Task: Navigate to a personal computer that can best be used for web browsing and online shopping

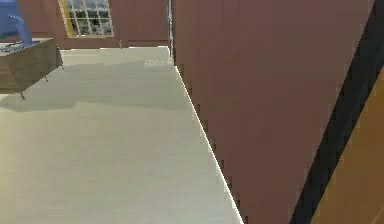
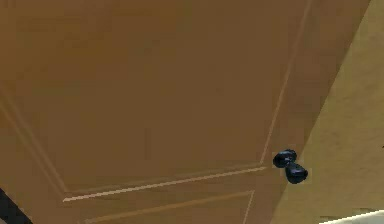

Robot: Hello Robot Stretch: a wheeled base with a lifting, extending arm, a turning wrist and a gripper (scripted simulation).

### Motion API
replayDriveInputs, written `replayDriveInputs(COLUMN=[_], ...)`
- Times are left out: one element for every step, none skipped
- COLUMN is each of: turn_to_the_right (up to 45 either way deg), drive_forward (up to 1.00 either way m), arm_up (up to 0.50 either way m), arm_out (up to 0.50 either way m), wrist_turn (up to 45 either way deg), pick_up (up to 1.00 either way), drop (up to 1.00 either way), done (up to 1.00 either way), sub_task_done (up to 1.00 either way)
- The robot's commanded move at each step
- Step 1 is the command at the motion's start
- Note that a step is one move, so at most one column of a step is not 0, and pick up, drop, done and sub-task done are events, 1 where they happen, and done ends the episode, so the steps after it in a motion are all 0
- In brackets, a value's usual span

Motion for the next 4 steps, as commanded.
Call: replayDriveInputs(turn_to_the_right=[9.0,0.0,-33.0,0.0], drive_forward=[0.00,0.05,0.00,0.20], arm_up=[0.00,0.00,0.00,0.00], arm_out=[0.00,0.00,0.00,0.00], wrist_turn=[0.0,0.0,0.0,0.0], pick_up=[0.00,0.00,0.00,0.00], drop=[0.00,0.00,0.00,0.00], done=[0.00,0.00,0.00,0.00], sub_task_done=[0.00,0.00,0.00,0.00])
